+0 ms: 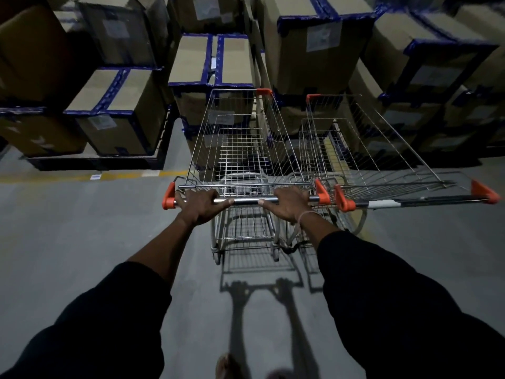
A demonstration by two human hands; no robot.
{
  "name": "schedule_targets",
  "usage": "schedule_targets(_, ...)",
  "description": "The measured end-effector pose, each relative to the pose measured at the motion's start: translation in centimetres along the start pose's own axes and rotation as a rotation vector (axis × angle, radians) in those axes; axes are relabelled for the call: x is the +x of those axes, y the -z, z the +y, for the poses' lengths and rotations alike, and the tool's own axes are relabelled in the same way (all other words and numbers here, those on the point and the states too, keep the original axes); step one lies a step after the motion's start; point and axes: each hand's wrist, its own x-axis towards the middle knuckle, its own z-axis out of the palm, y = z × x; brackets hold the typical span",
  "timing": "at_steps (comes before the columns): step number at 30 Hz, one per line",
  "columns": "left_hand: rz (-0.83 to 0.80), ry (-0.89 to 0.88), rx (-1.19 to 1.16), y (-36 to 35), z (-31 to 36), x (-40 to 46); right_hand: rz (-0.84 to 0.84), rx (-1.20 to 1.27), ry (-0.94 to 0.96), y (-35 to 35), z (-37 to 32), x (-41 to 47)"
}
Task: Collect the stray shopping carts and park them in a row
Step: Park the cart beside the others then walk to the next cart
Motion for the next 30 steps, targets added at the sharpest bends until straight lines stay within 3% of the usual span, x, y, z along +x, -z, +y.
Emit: schedule_targets(30,-0.01,0.027,0.022,-1.1,1.1,-3.9,-0.018,0.038,0.019,-0.4,1.2,-3.3)
